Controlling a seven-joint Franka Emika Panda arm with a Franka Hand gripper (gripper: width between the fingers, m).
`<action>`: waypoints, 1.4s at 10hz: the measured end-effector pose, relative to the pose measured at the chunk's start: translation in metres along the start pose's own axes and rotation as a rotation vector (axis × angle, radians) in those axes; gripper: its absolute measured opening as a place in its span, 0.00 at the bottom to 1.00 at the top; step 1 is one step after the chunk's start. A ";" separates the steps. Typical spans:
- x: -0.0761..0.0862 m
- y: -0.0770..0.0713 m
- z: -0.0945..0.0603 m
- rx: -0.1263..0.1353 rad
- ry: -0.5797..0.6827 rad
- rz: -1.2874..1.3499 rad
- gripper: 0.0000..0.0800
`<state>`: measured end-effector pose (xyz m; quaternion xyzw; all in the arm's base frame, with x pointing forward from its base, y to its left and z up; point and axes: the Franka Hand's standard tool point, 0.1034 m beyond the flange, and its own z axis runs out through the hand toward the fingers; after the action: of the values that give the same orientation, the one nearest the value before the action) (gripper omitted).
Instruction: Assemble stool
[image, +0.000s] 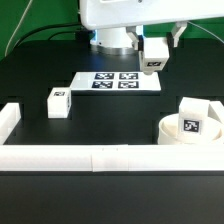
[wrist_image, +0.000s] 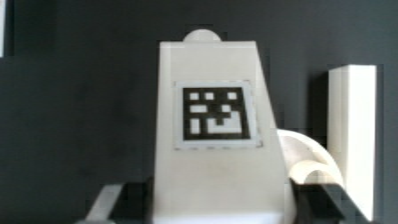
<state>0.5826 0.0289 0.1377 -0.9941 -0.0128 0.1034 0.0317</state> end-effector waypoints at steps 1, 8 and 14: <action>0.002 0.001 -0.002 -0.006 0.079 0.001 0.42; 0.023 -0.044 -0.019 -0.075 0.687 -0.111 0.42; 0.027 -0.072 -0.001 -0.015 0.529 -0.030 0.42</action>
Offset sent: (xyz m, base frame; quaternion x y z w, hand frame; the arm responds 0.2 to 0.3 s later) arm 0.0053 0.0411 0.0255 -0.1212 0.2183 -0.0711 0.9657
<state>0.6082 0.1013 0.1373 -0.9864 -0.0195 -0.1605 0.0280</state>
